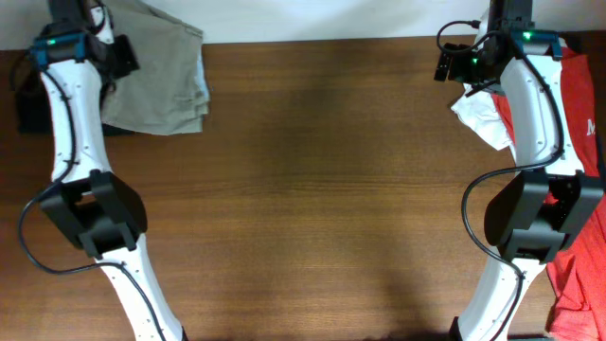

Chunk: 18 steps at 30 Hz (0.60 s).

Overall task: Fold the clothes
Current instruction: 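Grasp the folded trousers with the left gripper and carry them to the top-left corner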

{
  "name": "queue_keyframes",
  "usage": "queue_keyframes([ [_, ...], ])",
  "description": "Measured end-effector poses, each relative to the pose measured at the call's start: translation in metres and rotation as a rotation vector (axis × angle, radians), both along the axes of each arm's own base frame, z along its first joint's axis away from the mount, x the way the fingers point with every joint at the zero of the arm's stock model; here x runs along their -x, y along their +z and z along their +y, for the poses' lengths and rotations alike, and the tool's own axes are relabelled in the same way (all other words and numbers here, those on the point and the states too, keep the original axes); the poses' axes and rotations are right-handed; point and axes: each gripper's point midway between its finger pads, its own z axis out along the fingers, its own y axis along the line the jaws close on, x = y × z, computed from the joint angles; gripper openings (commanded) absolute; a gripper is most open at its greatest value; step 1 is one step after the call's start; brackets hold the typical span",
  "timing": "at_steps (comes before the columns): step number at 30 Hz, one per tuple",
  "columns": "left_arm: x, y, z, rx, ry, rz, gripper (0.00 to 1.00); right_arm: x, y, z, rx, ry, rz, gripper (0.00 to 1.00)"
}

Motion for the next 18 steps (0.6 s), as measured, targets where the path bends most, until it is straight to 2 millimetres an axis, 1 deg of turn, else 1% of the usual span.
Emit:
queue_keyframes([
  [2,-0.002,0.004,0.016,-0.028,0.01,-0.021,0.01,0.0,0.0,0.0,0.0,0.0,0.0,0.99],
  [3,-0.002,0.004,0.019,-0.044,0.006,-0.022,0.01,0.0,0.0,0.0,0.0,0.0,0.0,0.99],
  [8,0.0,0.006,0.021,-0.068,0.001,-0.015,0.01,0.0,0.0,0.0,0.0,0.0,0.0,0.99],
  [10,0.002,0.017,0.022,-0.08,0.008,-0.024,0.01,0.0,0.0,0.0,0.0,0.0,0.0,0.99],
  [12,0.001,0.041,0.025,-0.103,0.02,-0.066,0.01,0.0,0.0,0.0,0.0,0.0,-0.001,0.99],
  [13,0.0,0.05,0.027,-0.113,0.025,-0.084,0.01,0.0,0.0,0.0,0.0,0.0,0.0,0.99],
  [15,0.002,0.05,0.027,-0.114,0.027,-0.076,0.01,0.0,0.0,0.0,0.0,0.0,0.0,0.99],
  [18,0.005,0.045,0.029,-0.121,0.036,-0.054,0.01,0.0,0.0,0.0,0.0,0.0,0.0,0.99],
])
